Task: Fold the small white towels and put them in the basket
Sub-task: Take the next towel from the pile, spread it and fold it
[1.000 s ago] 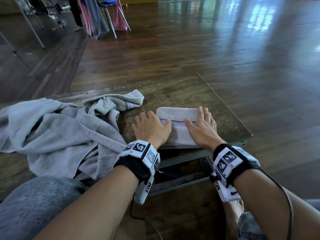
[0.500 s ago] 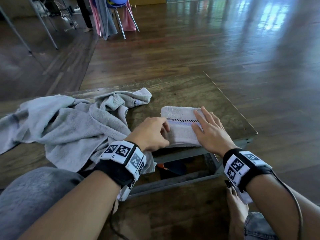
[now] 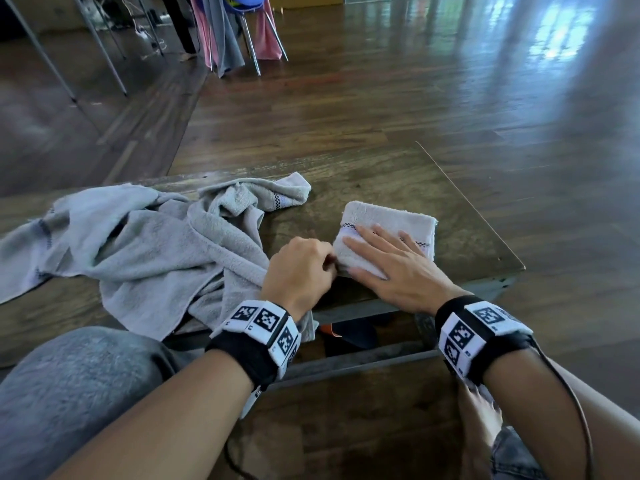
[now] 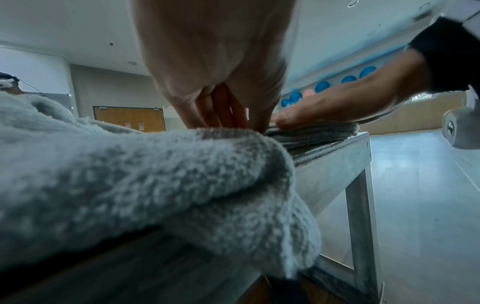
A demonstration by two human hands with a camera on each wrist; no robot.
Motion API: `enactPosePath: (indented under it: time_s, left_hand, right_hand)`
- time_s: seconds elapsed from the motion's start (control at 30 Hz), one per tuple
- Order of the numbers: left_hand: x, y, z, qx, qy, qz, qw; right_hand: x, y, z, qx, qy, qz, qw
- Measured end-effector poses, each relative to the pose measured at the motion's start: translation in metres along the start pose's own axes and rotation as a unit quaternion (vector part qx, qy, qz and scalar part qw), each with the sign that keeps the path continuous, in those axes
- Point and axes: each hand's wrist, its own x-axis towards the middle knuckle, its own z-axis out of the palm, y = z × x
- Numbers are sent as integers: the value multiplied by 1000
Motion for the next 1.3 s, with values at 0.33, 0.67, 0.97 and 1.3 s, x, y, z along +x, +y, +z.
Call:
enactPosePath:
  time_s: [0.33,0.67,0.97,1.3]
  left_hand:
    - [4,-9,6,-51,20,-16,998]
    - [4,-3,17,-112,84,-75,987]
    - [20,5,-4,-107,-66,-134,983]
    - [43,12,21,-182,-81,-250,948]
  right_hand:
    - [5,13,6,-7,-10,-8,1000]
    - [5,-1,10,-12,67,34,997]
    - [1,4,10,-19,54,17,998]
    - [-12,-1,0,91,34,-30,995]
